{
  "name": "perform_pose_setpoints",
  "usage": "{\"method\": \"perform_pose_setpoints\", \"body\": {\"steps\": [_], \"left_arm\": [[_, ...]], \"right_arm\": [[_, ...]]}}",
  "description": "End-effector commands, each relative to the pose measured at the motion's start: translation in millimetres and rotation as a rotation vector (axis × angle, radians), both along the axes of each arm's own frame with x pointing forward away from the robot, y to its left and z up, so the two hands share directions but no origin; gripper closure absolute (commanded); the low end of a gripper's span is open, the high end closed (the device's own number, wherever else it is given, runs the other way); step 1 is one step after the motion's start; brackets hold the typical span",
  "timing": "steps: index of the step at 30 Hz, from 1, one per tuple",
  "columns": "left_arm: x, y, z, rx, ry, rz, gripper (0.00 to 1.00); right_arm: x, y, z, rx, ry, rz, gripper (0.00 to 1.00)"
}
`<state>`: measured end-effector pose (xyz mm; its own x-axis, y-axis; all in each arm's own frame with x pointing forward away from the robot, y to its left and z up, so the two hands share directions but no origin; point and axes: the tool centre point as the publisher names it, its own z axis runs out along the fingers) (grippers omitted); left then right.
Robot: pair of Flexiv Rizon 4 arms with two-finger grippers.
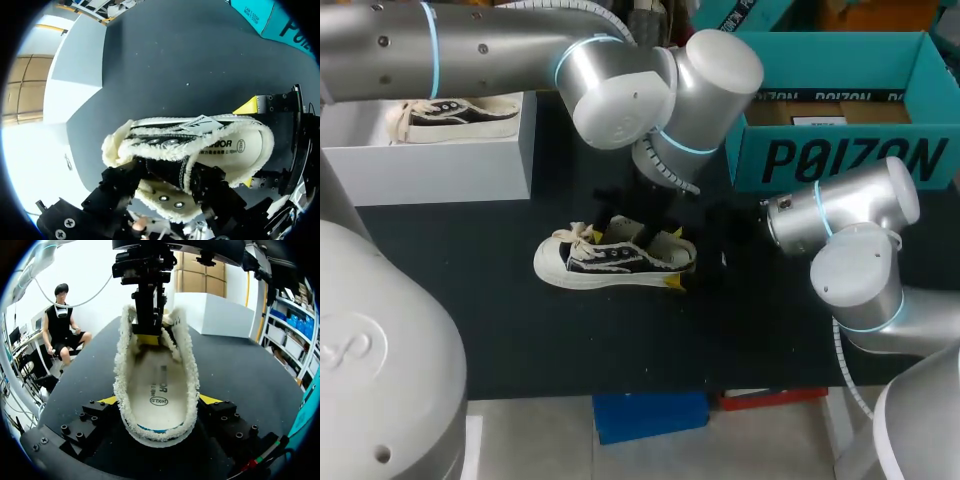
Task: Take the shoe out of the shoebox, open the shoe tongue, remove and reinsert the insole, then place the shoe into the shoebox
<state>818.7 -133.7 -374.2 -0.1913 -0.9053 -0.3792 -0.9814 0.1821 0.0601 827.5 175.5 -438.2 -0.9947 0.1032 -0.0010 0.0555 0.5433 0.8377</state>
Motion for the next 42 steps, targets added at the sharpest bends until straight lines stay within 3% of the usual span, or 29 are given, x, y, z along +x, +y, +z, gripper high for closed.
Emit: {"method": "perform_pose_setpoints", "body": {"steps": [1, 20, 28, 40, 41, 42], "left_arm": [[0.1, -2, -3, 0.006, 0.003, -0.009, 1.0], [2.0, 4, 33, -0.045, -0.079, 0.017, 1.0], [-4.2, 29, 56, -0.059, -0.136, 0.069, 1.0], [-11.6, 68, 43, -0.021, -0.126, 0.138, 1.0], [-12.6, 72, 42, -0.014, -0.124, 0.143, 0.88], [-13.3, 74, 41, -0.009, -0.124, 0.148, 0.43]], "right_arm": [[0.9, 3, -5, -0.002, 0.0, -0.002, 1.0], [0.9, 3, -5, -0.002, 0.0, -0.002, 1.0], [0.9, 3, -5, -0.002, 0.0, -0.002, 1.0], [0.9, 3, -5, -0.002, 0.0, -0.002, 1.0], [0.9, 3, -5, -0.002, 0.0, -0.002, 1.0], [0.9, 3, -5, -0.002, 0.0, -0.002, 1.0]]}}
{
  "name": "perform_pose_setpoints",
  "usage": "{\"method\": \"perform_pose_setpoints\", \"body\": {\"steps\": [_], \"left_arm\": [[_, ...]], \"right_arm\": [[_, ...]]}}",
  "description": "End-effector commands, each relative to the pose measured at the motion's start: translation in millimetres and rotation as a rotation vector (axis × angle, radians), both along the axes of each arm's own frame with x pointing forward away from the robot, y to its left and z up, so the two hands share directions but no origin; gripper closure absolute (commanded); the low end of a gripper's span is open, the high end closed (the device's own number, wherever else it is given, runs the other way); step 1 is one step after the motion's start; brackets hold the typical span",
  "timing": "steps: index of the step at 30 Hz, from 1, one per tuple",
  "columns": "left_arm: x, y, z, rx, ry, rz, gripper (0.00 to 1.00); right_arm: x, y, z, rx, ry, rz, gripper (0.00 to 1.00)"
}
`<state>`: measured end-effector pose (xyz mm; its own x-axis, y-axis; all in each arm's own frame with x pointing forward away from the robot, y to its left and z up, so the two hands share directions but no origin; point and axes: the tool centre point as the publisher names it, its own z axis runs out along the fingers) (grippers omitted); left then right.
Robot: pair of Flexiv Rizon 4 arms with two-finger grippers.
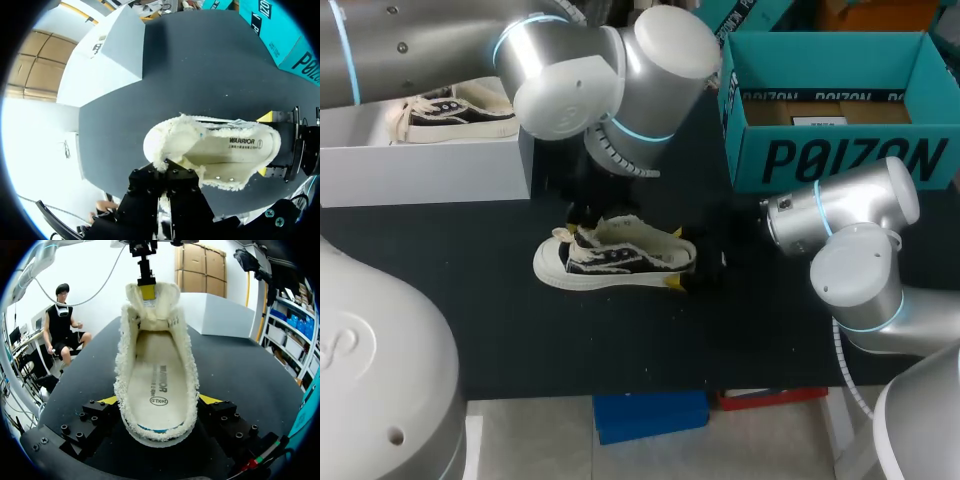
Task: Take the shoe out of the shoebox, open the shoe tongue, remove and reinsert the insole, then place the shoe into the shoebox
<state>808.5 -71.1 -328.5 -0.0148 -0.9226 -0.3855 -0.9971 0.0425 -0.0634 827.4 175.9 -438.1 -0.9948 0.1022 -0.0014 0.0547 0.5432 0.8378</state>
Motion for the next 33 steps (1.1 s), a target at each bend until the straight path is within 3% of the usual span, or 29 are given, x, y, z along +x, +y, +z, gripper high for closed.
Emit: {"method": "perform_pose_setpoints", "body": {"steps": [1, 14, 28, 33], "left_arm": [[-3.5, 13, -5, -0.002, 0.001, 0.01, 0.0], [-8.2, 43, -3, -0.012, -0.008, 0.069, 0.0], [-9.4, 74, -24, -0.015, 0.031, 0.148, 0.0], [-11.4, 76, -34, 0.004, 0.046, 0.153, 0.0]], "right_arm": [[1.0, 2, -5, -0.002, 0.001, -0.003, 1.0], [1.0, 2, -5, -0.002, 0.001, -0.003, 1.0], [1.0, 2, -5, -0.002, 0.001, -0.003, 1.0], [1.0, 2, -5, -0.002, 0.001, -0.003, 1.0]]}}
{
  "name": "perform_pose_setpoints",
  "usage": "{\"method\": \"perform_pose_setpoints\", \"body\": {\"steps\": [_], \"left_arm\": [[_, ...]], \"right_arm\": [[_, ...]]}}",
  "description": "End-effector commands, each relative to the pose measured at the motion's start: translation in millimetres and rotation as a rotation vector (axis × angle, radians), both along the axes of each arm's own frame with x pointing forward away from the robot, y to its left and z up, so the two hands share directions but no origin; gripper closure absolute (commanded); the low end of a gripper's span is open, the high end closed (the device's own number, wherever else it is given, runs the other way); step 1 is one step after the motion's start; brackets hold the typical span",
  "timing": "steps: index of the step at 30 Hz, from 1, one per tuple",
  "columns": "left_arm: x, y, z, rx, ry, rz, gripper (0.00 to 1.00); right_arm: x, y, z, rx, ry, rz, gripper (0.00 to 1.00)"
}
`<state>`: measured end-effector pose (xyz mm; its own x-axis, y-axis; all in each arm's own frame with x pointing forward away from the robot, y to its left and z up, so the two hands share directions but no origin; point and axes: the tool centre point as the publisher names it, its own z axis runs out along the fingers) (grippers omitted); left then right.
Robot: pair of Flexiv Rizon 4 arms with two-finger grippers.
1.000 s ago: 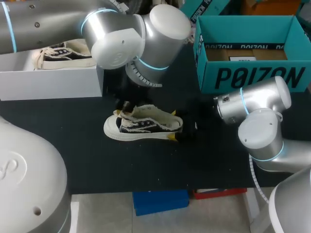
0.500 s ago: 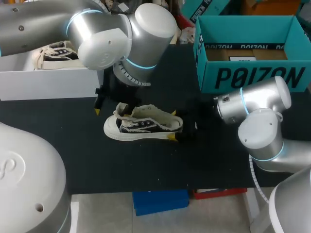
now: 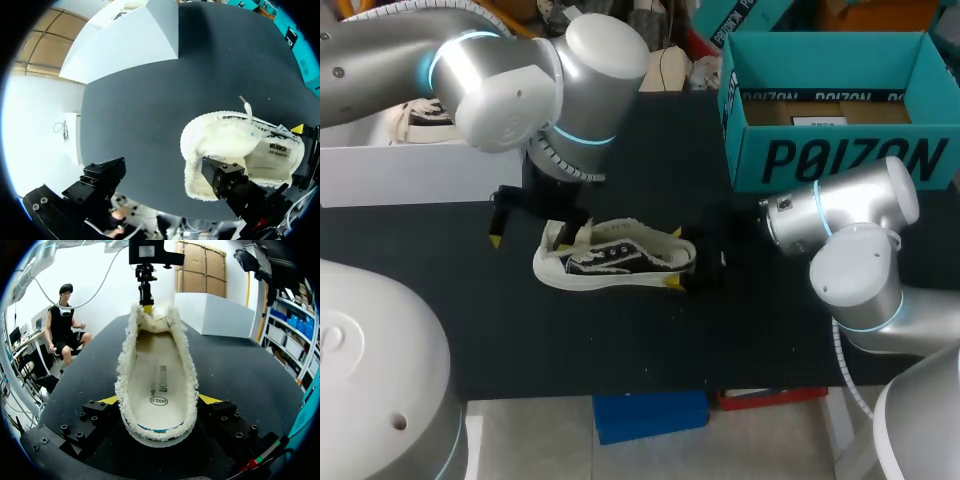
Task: Take the shoe out of the shoebox, open the shoe tongue, remove and reinsert the insole, then place the shoe into the shoebox
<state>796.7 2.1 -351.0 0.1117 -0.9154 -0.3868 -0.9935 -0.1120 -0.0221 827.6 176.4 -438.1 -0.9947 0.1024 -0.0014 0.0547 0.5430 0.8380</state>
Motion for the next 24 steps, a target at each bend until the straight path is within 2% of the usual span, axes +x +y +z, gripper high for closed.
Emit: {"method": "perform_pose_setpoints", "body": {"steps": [1, 8, 14, 15, 16, 18, 19, 21, 24], "left_arm": [[0.1, 2, -14, 0.004, 0.011, -0.003, 0.0], [0.6, -2, -18, 0.024, 0.017, -0.009, 0.0], [3.6, -8, 9, -0.027, -0.026, -0.086, 0.0], [4.0, -9, 15, -0.07, -0.022, -0.115, 0.07], [4.4, -10, 23, -0.114, -0.023, -0.149, 0.33], [6.2, -15, 36, -0.204, -0.02, -0.213, 0.75], [7.1, -19, 42, -0.25, -0.013, -0.26, 1.0], [8.3, -28, 53, -0.368, 0.025, -0.38, 1.0], [7.0, -47, 67, -0.589, 0.121, -0.656, 1.0]], "right_arm": [[0.8, 2, -5, -0.002, 0.001, -0.003, 1.0], [0.8, 2, -5, -0.002, 0.001, -0.003, 1.0], [0.8, 2, -5, -0.002, 0.001, -0.003, 1.0], [0.8, 2, -5, -0.002, 0.001, -0.003, 1.0], [0.8, 2, -5, -0.002, 0.001, -0.003, 1.0], [0.8, 2, -5, -0.002, 0.001, -0.003, 1.0], [0.8, 2, -5, -0.002, 0.001, -0.003, 1.0], [0.8, 2, -5, -0.002, 0.001, -0.003, 1.0], [0.8, 2, -5, -0.002, 0.001, -0.003, 1.0]]}}
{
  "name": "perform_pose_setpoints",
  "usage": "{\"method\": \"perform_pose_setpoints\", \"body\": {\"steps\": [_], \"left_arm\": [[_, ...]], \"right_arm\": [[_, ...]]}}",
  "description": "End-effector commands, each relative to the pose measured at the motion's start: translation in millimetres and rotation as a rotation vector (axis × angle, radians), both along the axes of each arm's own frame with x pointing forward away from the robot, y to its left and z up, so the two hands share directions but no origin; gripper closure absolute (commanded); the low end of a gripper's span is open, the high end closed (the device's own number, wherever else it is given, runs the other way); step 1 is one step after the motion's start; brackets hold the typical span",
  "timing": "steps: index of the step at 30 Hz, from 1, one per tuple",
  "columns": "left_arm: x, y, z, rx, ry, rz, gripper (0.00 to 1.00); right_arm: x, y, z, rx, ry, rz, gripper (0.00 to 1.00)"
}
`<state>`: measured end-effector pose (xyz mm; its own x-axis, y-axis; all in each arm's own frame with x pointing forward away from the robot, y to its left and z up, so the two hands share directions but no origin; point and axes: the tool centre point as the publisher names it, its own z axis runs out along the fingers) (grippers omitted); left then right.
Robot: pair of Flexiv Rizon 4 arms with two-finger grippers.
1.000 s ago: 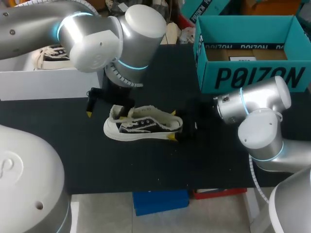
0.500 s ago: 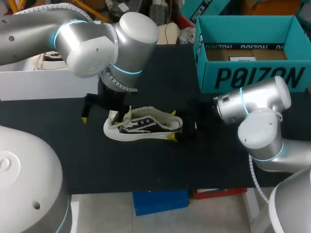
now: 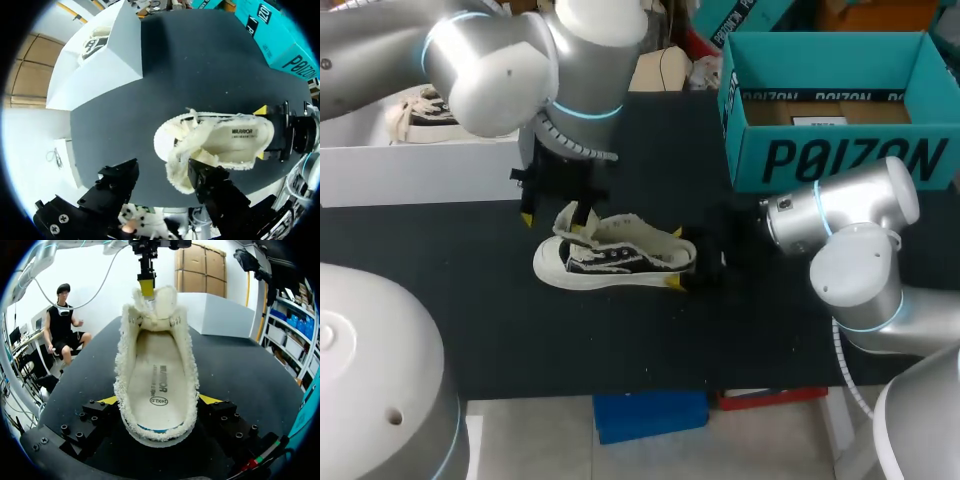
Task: Take the shoe out of the shoebox, open the shoe tongue, remove and reinsert the insole, then place the shoe into the shoebox
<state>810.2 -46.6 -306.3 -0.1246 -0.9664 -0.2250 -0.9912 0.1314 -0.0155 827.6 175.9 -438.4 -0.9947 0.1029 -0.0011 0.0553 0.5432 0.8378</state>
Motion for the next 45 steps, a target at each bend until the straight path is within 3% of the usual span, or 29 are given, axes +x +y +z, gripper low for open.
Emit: {"method": "perform_pose_setpoints", "body": {"steps": [1, 3, 5, 7, 9, 30, 32, 39, 45], "left_arm": [[-7.0, -5, 26, -0.477, 0.166, -0.525, 1.0], [-6.6, -16, 30, -0.65, 0.261, -0.746, 1.0], [-4.5, -31, 29, -0.701, 0.313, -0.903, 1.0], [-3.4, -49, 26, -0.658, 0.357, -0.975, 0.97], [-1.6, -67, 21, -0.518, 0.39, -0.959, 1.0], [-1.6, -67, 21, -0.518, 0.39, -0.959, 1.0], [-3.7, -72, 28, -0.613, 0.332, -1.081, 1.0], [-3.7, -88, 36, -0.541, 0.113, -1.301, 1.0], [-5.3, -99, 35, -0.477, 0.079, -1.392, 1.0]], "right_arm": [[0.7, 2, -5, -0.002, 0.0, -0.003, 1.0], [0.7, 2, -5, -0.002, 0.0, -0.003, 1.0], [0.7, 2, -5, -0.002, 0.0, -0.003, 1.0], [0.7, 2, -5, -0.002, 0.0, -0.003, 1.0], [0.7, 2, -5, -0.002, 0.0, -0.003, 1.0], [0.7, 2, -5, -0.002, 0.0, -0.003, 1.0], [0.7, 2, -5, -0.002, 0.0, -0.003, 1.0], [0.7, 2, -5, -0.002, 0.0, -0.003, 1.0], [0.7, 2, -5, -0.002, 0.0, -0.003, 1.0]]}}
